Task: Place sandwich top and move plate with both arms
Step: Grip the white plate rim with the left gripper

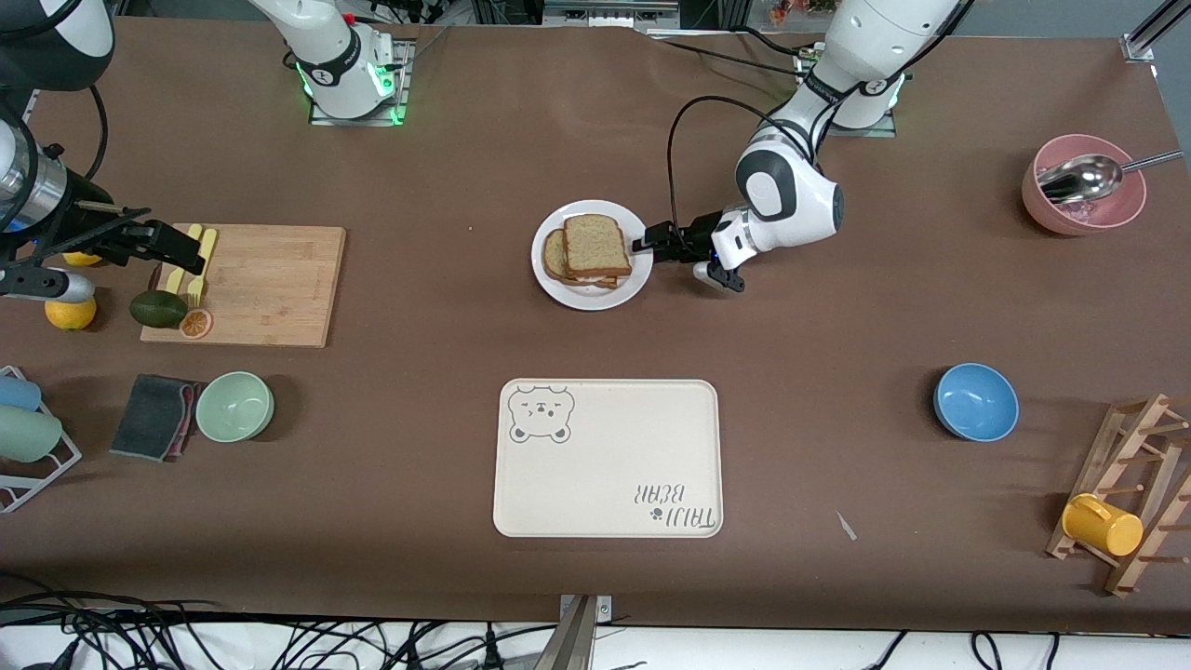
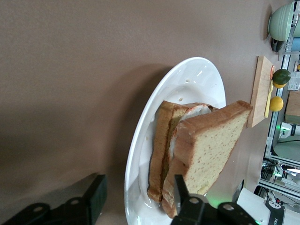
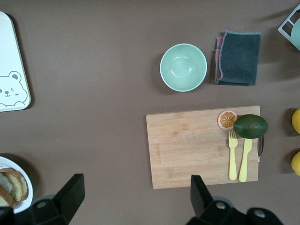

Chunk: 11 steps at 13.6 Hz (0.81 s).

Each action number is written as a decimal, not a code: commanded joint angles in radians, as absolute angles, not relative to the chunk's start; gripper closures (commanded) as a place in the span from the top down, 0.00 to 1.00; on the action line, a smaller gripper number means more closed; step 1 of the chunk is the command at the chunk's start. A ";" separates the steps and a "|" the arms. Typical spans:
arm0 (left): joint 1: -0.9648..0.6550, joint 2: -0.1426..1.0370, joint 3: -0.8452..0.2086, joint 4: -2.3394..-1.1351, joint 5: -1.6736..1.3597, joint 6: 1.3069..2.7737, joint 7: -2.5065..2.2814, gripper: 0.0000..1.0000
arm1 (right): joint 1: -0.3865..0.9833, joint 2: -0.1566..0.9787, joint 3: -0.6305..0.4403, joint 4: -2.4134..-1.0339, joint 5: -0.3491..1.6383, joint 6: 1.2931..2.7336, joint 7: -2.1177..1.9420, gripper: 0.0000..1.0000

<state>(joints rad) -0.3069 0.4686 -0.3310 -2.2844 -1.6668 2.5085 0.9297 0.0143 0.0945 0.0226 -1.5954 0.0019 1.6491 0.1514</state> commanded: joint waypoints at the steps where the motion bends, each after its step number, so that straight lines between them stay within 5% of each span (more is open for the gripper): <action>1: -0.319 0.477 -0.328 -2.281 -1.704 2.517 0.965 0.47 | 0.017 0.081 0.023 -1.611 0.005 1.657 0.161 1.00; 5: -0.319 0.480 -0.328 -2.279 -1.704 2.517 0.965 0.27 | 0.020 0.083 0.023 -1.609 0.002 1.655 0.161 1.00; 11: -0.319 0.483 -0.328 -2.275 -1.704 2.517 0.965 0.14 | 0.018 0.083 0.020 -1.609 0.002 1.641 0.160 1.00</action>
